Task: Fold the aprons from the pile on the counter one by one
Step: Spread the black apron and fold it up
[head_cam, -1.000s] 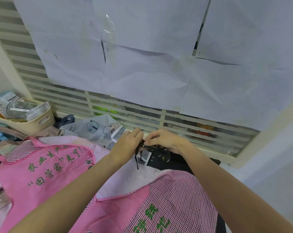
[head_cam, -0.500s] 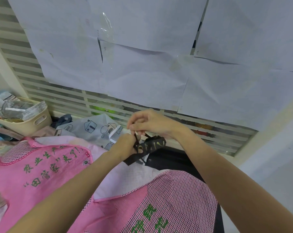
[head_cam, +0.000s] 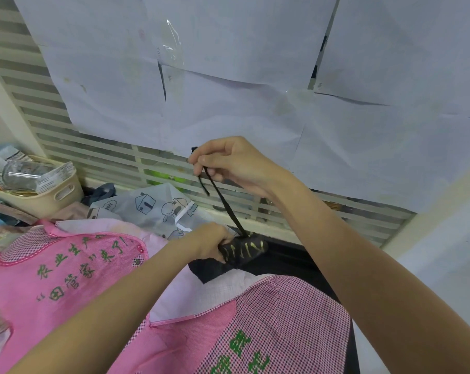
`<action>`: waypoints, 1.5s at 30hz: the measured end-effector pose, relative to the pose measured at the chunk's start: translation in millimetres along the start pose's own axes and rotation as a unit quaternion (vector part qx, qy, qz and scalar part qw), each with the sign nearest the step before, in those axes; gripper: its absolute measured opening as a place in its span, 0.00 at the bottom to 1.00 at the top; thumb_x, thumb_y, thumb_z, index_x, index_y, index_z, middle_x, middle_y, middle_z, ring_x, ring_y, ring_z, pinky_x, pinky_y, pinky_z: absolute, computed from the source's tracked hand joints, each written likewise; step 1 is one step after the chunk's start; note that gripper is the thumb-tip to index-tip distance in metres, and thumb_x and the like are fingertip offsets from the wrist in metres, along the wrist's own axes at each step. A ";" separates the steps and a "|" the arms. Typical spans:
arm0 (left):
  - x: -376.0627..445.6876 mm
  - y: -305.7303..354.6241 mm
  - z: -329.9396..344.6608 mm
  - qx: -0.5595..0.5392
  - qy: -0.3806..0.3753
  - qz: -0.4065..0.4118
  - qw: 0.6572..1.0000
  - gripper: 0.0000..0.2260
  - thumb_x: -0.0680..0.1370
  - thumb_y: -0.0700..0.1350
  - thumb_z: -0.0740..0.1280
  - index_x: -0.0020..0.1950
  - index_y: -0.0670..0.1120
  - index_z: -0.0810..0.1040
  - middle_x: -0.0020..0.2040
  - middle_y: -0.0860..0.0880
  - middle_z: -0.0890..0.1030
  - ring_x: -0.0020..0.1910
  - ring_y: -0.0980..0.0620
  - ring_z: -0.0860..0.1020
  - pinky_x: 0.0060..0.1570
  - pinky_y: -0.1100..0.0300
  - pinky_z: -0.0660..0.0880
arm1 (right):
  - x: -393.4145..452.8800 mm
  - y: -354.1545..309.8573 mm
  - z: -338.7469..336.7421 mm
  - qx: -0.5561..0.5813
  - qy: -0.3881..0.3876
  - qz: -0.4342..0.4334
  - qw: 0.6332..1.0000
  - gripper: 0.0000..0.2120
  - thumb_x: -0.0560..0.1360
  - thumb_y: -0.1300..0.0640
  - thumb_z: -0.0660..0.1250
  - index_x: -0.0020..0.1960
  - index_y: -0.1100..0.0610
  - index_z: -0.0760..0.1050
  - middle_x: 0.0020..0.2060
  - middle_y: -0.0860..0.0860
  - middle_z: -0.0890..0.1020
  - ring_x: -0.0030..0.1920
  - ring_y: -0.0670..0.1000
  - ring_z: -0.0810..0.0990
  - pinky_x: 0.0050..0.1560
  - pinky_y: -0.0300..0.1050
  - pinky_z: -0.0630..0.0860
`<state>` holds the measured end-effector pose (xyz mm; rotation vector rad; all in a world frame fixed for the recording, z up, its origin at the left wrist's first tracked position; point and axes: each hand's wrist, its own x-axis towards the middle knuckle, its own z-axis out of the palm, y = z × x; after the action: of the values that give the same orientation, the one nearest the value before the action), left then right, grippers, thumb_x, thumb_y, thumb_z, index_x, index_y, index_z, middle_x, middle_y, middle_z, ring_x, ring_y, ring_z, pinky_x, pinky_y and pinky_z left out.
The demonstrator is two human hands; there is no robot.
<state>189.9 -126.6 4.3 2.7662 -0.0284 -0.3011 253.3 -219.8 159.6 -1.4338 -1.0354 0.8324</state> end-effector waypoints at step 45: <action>-37.5 -17.8 149.0 -0.500 -0.162 -0.207 0.825 0.10 0.79 0.43 0.65 0.55 0.40 0.80 0.49 0.41 0.83 0.41 0.56 0.80 0.46 0.65 0.78 | -76.9 255.7 41.3 0.003 0.174 0.319 0.932 0.09 0.78 0.67 0.57 0.55 0.58 0.71 0.44 0.52 0.83 0.19 0.44 0.68 0.23 0.36 0.67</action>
<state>121.3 -159.5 -130.4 1.6206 0.5044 -0.6642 222.9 -273.2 -103.4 -1.8654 -0.2836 0.9802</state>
